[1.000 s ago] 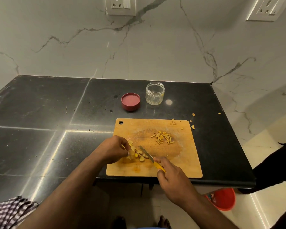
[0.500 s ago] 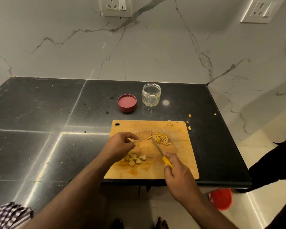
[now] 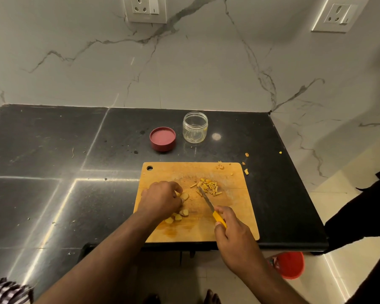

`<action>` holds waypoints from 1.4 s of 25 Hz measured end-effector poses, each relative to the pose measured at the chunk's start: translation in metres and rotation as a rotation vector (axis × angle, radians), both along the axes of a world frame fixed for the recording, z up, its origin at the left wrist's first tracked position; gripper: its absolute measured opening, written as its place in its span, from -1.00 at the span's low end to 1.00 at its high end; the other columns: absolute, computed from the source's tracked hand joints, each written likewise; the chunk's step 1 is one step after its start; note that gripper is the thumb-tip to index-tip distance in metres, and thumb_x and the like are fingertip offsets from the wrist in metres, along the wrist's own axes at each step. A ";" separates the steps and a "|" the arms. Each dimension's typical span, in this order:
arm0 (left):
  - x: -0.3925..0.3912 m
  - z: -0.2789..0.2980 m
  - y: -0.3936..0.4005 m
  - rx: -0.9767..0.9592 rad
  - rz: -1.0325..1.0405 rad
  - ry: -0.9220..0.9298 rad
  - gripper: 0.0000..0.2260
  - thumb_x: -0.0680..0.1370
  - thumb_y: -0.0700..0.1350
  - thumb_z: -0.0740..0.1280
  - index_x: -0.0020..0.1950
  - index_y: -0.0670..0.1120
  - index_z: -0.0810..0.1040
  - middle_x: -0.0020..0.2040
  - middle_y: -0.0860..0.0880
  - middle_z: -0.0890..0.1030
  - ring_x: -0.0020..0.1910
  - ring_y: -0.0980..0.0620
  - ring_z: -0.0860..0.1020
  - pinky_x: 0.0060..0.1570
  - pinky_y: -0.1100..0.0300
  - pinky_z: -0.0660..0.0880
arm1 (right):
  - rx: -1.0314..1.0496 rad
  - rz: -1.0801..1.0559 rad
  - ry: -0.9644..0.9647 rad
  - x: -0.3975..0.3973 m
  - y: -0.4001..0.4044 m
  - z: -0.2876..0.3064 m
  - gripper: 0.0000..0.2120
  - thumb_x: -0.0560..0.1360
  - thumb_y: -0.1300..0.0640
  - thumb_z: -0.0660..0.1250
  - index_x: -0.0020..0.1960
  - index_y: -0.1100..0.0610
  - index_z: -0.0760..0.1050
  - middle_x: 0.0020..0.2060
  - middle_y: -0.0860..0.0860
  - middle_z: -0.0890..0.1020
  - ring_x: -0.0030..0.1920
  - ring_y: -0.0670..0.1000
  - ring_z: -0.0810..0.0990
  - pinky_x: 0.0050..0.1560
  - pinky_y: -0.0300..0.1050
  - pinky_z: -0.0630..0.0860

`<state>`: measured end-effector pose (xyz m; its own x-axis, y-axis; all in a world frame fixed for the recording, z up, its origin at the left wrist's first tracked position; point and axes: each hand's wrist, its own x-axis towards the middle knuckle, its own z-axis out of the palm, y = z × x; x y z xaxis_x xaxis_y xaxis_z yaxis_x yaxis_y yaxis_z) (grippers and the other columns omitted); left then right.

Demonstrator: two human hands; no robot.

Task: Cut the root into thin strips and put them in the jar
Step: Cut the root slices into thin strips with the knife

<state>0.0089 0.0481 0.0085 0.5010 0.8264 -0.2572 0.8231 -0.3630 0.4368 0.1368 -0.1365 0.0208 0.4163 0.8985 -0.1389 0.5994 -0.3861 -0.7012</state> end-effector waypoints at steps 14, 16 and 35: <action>0.015 -0.009 0.001 0.021 -0.006 -0.100 -0.82 0.55 -0.02 0.42 0.14 0.05 0.67 0.08 0.08 0.68 0.04 0.07 0.59 0.08 0.00 0.59 | -0.002 0.130 -0.136 -0.019 0.017 0.001 -0.57 0.66 0.10 0.06 0.52 -0.04 0.16 0.33 -0.05 0.45 0.22 -0.07 0.50 0.18 -0.23 0.46; 0.015 -0.010 0.002 -0.001 -0.005 -0.122 -0.82 0.55 -0.02 0.44 0.15 0.05 0.67 0.07 0.08 0.67 0.02 0.08 0.59 0.07 0.02 0.60 | 0.006 0.049 -0.170 -0.014 0.019 0.000 -0.57 0.66 0.10 0.06 0.52 -0.03 0.16 0.31 -0.04 0.46 0.18 -0.06 0.52 0.15 -0.23 0.47; 0.015 -0.014 0.001 0.050 0.036 -0.095 -0.90 0.55 0.02 0.37 -0.01 0.10 0.67 -0.08 0.16 0.64 -0.01 0.10 0.55 0.10 0.00 0.48 | -0.065 0.182 -0.182 -0.025 0.024 -0.001 -0.56 0.64 0.12 0.04 0.51 -0.03 0.13 0.29 -0.01 0.46 0.14 -0.02 0.52 0.11 -0.14 0.50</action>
